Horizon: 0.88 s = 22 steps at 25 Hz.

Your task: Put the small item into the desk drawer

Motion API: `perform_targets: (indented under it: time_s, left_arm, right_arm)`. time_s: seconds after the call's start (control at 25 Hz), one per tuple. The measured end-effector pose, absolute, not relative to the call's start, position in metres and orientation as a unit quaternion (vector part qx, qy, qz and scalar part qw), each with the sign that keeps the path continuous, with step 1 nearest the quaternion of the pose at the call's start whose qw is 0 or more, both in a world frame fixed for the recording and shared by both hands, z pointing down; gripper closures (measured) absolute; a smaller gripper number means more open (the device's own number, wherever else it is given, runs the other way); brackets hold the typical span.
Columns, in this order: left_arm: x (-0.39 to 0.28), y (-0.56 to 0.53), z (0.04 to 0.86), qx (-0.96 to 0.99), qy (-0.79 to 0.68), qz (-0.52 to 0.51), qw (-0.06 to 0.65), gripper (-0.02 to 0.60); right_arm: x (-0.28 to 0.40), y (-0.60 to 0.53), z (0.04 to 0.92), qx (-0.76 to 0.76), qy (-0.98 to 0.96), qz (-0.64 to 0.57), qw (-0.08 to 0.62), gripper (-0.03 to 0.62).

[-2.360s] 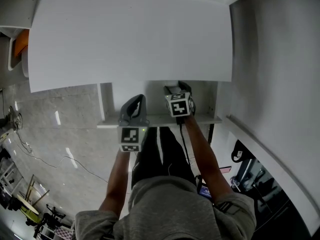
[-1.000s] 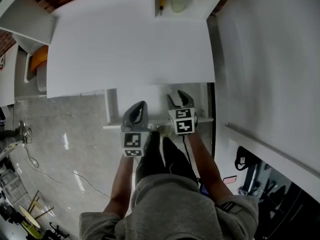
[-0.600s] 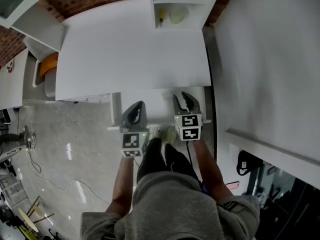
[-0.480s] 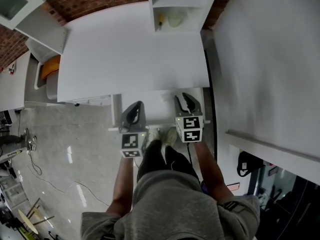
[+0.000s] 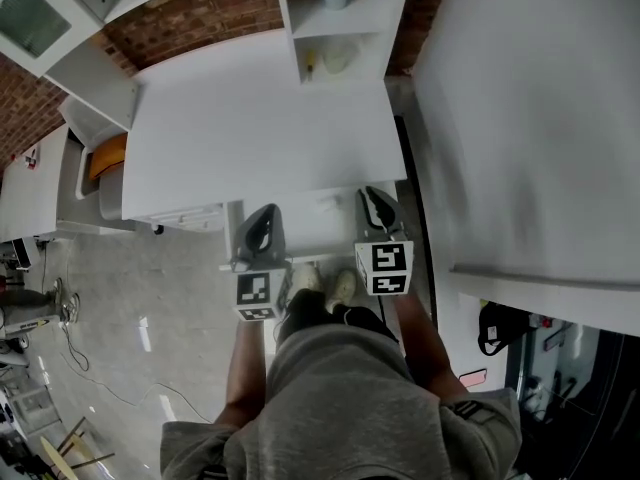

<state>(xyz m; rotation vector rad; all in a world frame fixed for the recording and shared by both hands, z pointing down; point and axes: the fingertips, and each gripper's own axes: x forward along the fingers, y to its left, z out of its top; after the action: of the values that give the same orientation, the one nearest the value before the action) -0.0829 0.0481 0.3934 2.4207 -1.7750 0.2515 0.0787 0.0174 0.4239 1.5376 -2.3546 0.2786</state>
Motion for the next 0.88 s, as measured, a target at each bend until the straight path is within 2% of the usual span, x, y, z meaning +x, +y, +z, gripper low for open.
perform_targets:
  time_s: [0.36,0.88]
  left_arm:
    - [-0.070,0.055,0.362,0.810,-0.583,0.062,0.030,0.569]
    - [-0.059,0.077,0.364,0.811,-0.580,0.064,0.036,0.569]
  right_arm:
    - [0.098,0.030,0.389,0.554,-0.821,0.059,0.123,0.589]
    - [0.123,0.059,0.392,0.558,-0.819,0.066,0.120,0.591]
